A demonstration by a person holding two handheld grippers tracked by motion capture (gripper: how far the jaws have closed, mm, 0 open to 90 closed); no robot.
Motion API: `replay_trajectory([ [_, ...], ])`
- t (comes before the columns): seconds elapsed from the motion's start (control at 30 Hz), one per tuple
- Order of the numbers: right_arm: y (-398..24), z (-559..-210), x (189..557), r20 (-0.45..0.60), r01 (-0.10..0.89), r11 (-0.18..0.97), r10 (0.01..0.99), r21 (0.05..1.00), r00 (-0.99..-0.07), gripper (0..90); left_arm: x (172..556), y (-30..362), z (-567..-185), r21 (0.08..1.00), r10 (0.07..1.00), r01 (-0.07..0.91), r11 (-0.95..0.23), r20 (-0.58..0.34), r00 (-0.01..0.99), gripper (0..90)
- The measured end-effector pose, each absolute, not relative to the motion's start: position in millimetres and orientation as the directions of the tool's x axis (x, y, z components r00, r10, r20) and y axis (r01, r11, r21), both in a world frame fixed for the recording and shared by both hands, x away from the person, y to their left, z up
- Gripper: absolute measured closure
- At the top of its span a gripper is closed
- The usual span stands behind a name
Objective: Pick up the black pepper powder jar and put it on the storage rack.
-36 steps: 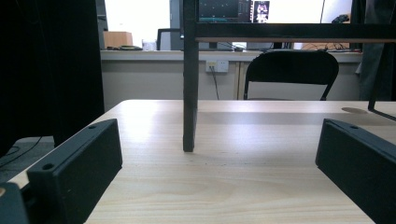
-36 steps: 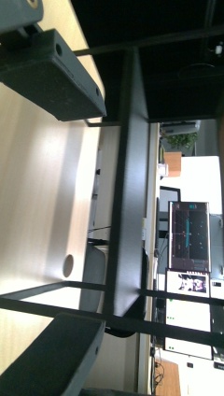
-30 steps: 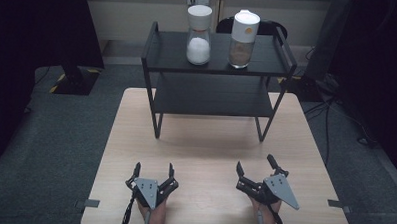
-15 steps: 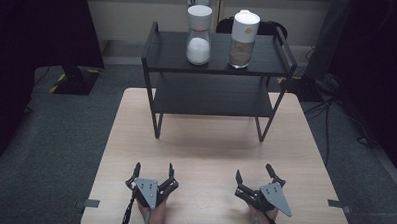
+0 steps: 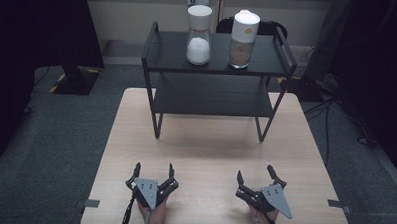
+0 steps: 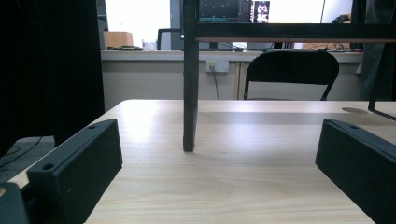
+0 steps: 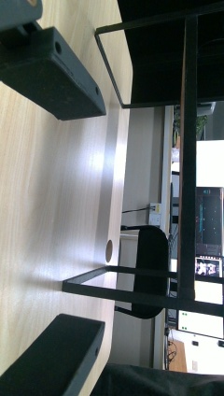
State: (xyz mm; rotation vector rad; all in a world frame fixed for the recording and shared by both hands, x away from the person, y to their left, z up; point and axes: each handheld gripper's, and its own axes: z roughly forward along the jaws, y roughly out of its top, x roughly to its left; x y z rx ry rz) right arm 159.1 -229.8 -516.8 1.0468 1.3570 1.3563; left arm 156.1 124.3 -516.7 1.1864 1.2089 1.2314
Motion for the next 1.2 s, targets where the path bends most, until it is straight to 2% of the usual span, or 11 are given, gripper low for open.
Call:
replay_trajectory([
  [1.2,-229.7,-515.4,160.0,-0.011,-0.022,0.007,0.979,1.0,-0.205,0.0,155.3,124.3,-516.8,1.0,1.0,-0.019,0.0,0.0,-0.017,0.0],
])
